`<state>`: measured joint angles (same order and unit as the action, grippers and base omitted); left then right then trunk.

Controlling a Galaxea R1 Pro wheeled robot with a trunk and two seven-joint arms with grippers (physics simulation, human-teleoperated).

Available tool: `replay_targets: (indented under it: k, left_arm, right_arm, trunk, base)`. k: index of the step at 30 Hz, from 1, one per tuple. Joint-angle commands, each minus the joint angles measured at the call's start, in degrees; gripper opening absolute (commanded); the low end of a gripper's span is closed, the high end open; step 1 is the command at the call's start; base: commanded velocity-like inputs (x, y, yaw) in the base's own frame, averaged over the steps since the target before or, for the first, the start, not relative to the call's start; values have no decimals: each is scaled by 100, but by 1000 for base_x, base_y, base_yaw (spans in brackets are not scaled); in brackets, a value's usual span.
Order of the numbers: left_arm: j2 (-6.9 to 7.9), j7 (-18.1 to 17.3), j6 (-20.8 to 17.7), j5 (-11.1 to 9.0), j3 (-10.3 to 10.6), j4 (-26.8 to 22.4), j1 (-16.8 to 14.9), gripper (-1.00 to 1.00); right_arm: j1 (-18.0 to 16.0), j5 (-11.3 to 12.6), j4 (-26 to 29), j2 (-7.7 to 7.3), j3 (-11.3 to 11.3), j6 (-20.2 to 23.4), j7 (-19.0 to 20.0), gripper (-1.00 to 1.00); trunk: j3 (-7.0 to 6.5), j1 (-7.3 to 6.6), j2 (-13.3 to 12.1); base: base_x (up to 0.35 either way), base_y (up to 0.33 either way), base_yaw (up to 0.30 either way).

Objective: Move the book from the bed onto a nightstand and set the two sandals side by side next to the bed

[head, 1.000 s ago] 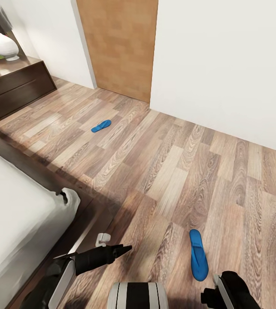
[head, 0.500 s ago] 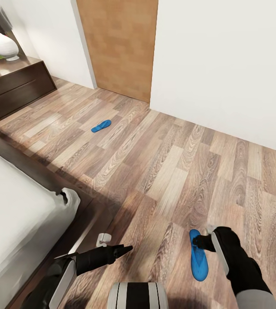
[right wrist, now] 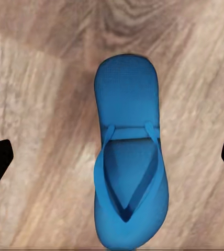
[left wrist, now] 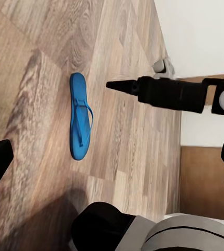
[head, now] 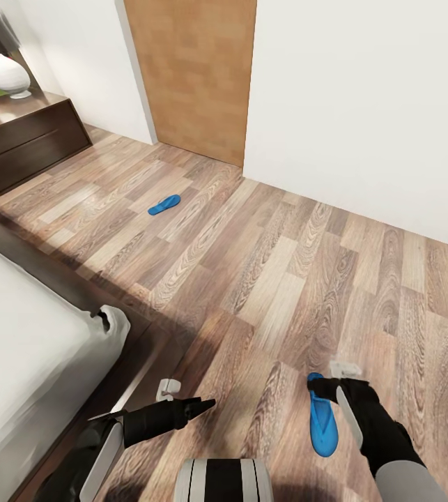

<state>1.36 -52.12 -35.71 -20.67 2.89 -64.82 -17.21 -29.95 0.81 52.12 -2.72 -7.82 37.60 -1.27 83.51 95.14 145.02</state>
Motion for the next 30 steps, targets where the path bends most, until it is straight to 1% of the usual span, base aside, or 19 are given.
replay_targets:
  k: [1, 4, 10, 11, 16, 18, 30]
  left_arm:
    - [5, 9, -41, -43, 10, 0, -2, 100]
    - [5, 9, -41, -43, 10, 1, -2, 100]
    - [5, 9, -42, -43, 10, -3, -2, 100]
    - [3, 9, -42, -43, 10, -3, -2, 100]
    - [2, 9, -41, -43, 10, -3, -2, 100]
    - [0, 9, -43, -43, 10, -4, -2, 100]
    - [3, 7, -50, -43, 10, -4, -2, 100]
  right_arm:
    - [-2, 9, -80, 0, 0, -29, -13, 100]
    - [-2, 7, -393, 0, 0, -177, -10, 100]
    - [-2, 7, -747, 0, 0, -250, -6, 100]
    - [-2, 7, -772, 0, 0, -259, -5, 100]
    - [-2, 7, -813, 13, 0, -682, -10, 100]
    - [-2, 8, -818, 15, 0, -760, -12, 100]
    - [-2, 6, -894, 17, 0, -840, -34, 100]
  trunk:
    - [3, -1, 1]
    - [3, -1, 1]
    - [3, -1, 1]
    - [3, -1, 1]
    - [3, -1, 1]
    - [3, -1, 1]
    - [3, -1, 1]
  base:
    - [0, 0, 0]
    - [0, 0, 0]
    - [0, 0, 0]
    - [0, 0, 0]
    - [0, 0, 0]
    - [0, 0, 0]
    - [0, 0, 0]
